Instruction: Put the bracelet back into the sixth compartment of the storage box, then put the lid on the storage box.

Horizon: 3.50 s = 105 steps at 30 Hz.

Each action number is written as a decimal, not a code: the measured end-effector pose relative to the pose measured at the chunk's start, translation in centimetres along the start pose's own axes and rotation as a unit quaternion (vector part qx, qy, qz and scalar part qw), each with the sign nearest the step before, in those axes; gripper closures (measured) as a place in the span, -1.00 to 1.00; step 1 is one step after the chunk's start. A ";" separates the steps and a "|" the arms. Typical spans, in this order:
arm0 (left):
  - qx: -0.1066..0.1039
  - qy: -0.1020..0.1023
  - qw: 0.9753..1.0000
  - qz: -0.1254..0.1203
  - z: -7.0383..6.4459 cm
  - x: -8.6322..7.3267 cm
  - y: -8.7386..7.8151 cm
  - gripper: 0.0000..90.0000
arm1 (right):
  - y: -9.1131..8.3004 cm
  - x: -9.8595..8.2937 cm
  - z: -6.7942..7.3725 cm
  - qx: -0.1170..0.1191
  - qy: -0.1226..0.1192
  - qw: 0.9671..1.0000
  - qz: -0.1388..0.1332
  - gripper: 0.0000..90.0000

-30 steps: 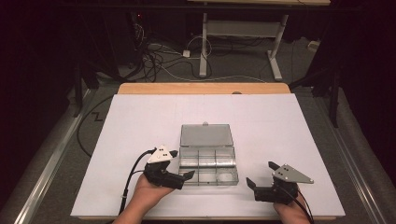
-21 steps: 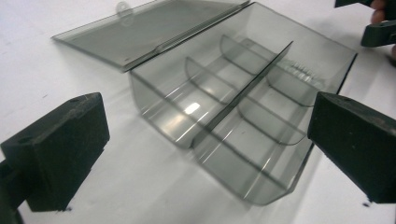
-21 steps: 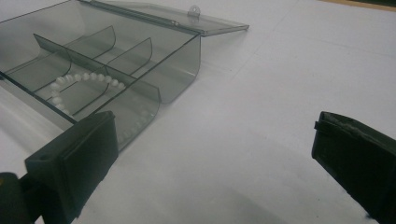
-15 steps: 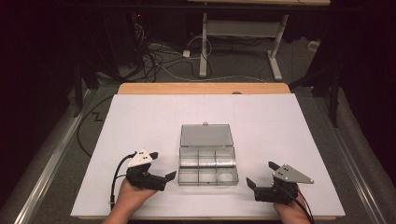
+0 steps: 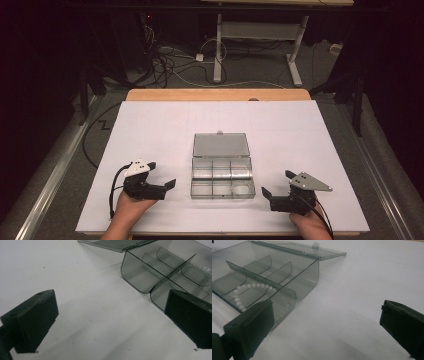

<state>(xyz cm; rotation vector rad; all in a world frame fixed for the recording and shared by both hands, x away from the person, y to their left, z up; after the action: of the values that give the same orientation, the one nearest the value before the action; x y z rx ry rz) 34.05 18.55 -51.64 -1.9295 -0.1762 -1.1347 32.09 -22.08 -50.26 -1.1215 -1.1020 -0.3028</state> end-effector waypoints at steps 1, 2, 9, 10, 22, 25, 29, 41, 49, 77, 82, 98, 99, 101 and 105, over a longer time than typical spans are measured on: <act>0.003 -0.003 1.000 0.002 0.1 0.0 0.0 -1.00 | 0.1 0.1 0.0 0.000 0.002 1.000 0.000 -0.99; 0.005 -0.004 1.000 0.003 0.3 0.1 0.1 -1.00 | 0.2 0.3 0.0 0.000 -0.001 1.000 -0.003 -0.99; 0.025 0.006 1.000 0.007 0.5 0.8 0.4 -1.00 | 0.6 1.2 -0.3 -0.002 0.010 1.000 -0.008 -0.99; 0.029 0.009 1.000 0.008 0.5 0.9 0.4 -1.00 | 0.7 1.3 -0.3 -0.002 0.012 1.000 -0.010 -0.99; 0.012 0.001 1.000 0.000 0.5 2.1 2.1 -1.00 | 2.4 2.8 -0.8 0.023 0.014 1.000 -0.006 -0.99; 0.011 0.008 1.000 0.003 0.6 2.7 2.7 -1.00 | 3.2 3.0 -1.0 0.029 0.017 0.999 0.001 -0.99; 0.006 0.003 1.000 0.002 0.7 3.4 3.4 -1.00 | 4.2 3.7 -1.3 0.039 0.021 0.999 0.006 -0.99; -0.005 -0.005 1.000 -0.002 1.5 5.5 5.4 -1.00 | 6.4 5.8 -2.2 0.044 0.045 0.998 0.013 -0.91; -0.011 -0.009 1.000 0.004 1.6 7.6 7.1 -1.00 | 7.9 7.6 -2.1 0.042 0.054 0.997 0.019 -0.75; -0.024 -0.042 0.998 0.045 2.3 8.0 10.3 -1.00 | 13.2 8.0 -2.0 0.112 0.142 0.979 0.094 -0.29; -0.023 -0.041 0.998 0.045 2.3 8.0 10.3 -1.00 | 13.3 7.9 -2.2 0.126 0.167 0.973 0.102 -0.28; -0.019 -0.031 0.999 0.041 2.1 8.1 10.1 -0.98 | 13.2 7.9 -1.9 0.140 0.191 0.967 0.096 -0.11; -0.017 -0.029 0.999 0.039 2.1 8.2 10.0 -0.98 | 13.1 8.0 -1.9 0.135 0.186 0.969 0.092 -0.09; -0.019 -0.027 0.999 0.037 2.0 8.3 9.9 -0.95 | 12.9 8.2 -1.8 0.132 0.179 0.971 0.084 -0.05; -0.031 -0.027 0.999 0.032 1.9 8.4 9.8 -0.85 | 12.6 8.5 -1.8 0.123 0.164 0.976 0.069 0.03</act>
<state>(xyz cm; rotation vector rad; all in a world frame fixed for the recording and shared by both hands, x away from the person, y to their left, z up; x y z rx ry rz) 44.98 11.54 -51.53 -2.0074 -0.1089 -1.0565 45.75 -15.18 -50.38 -0.8839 -0.7433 -0.2246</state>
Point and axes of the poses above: each handheld gripper's, and its own axes: y roughly forward along the jaws, x roughly out of its top, z roughly to its left, the point moved 5 cm from there along y, roughly forward along the jaws, and after that the axes turned 4 degrees about z, right-handed, at the moved point
